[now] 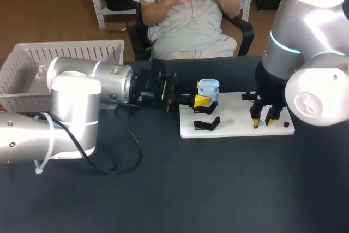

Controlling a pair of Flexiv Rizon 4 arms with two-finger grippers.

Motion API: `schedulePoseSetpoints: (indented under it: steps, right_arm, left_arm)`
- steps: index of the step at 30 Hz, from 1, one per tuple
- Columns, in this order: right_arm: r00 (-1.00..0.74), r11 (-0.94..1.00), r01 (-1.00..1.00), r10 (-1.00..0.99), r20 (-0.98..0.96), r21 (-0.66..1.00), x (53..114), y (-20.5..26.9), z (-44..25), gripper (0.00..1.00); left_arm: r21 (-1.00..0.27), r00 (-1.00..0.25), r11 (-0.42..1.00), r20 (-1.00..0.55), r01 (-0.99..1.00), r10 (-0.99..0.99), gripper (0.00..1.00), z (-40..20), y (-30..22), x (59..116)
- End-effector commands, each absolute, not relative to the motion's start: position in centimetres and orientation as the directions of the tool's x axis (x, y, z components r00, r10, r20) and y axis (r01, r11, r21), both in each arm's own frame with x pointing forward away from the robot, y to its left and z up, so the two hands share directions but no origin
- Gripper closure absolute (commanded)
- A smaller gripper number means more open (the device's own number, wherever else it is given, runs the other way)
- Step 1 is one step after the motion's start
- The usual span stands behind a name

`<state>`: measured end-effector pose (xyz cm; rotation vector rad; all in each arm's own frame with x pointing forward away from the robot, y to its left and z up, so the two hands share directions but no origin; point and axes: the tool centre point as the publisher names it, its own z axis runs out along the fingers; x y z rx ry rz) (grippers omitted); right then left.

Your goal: Pick up each earbud case from the left stands, insert the matching earbuds, close the lid, and place the case in the box.

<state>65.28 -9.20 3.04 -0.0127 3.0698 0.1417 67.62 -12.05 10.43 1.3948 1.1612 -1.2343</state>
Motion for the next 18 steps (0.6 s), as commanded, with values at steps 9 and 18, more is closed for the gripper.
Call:
schedulePoseSetpoints:
  steps: [9, 18]
  right_arm:
    - [-0.998, 0.996, -0.002, 0.004, -0.057, 0.093, 65.35, -9.24, 2.68, 0.75]
    - [-0.998, 0.995, 0.000, 0.006, -0.057, 0.095, 65.28, -9.15, 2.94, 1.00]
  left_arm:
    - [0.045, 0.056, -0.138, -0.995, 0.989, 0.078, 1.00, 10.44, -12.09, 67.57]
    - [0.045, 0.056, -0.138, -0.995, 0.989, 0.078, 1.00, 10.44, -12.09, 67.57]
